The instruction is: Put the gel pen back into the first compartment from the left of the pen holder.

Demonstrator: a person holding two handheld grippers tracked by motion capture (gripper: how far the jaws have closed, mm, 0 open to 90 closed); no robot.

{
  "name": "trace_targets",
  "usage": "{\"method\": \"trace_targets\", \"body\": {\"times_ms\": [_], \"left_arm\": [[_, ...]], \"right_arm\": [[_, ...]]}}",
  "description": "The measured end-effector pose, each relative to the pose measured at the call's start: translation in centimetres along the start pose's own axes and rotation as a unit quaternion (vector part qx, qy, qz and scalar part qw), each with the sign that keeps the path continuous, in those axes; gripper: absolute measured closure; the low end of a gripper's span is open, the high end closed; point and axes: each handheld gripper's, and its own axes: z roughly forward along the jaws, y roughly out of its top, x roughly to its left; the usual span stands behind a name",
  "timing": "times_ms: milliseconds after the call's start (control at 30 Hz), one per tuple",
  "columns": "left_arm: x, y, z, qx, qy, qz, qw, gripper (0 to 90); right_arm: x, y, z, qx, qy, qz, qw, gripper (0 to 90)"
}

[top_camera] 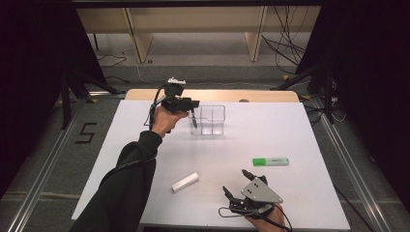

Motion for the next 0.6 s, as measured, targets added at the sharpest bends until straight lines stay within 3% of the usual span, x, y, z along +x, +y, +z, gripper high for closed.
{"method": "trace_targets", "body": {"times_ms": [167, 333, 433, 600], "left_arm": [[0.1, 0.3, -1.6, -0.030, 0.000, -0.020, 0.9994, 36.4], [0.1, 0.0, -3.3, -0.035, -0.007, -0.025, 0.9991, 30.4], [-0.1, -0.8, -4.2, -0.030, -0.018, -0.019, 0.9992, 28.8], [-0.3, -2.8, -5.3, -0.032, -0.039, -0.027, 0.9984, 25.6]], "right_arm": [[-0.2, 0.0, -0.1, -0.001, -0.003, 0.003, 1.0000, 24.0], [-0.8, 0.0, -0.2, -0.002, -0.010, 0.006, 0.9999, 23.9], [-1.4, 0.1, -0.6, -0.005, -0.015, 0.011, 0.9998, 24.0], [-2.5, 0.2, -0.9, -0.004, -0.012, 0.023, 0.9997, 24.1]]}}
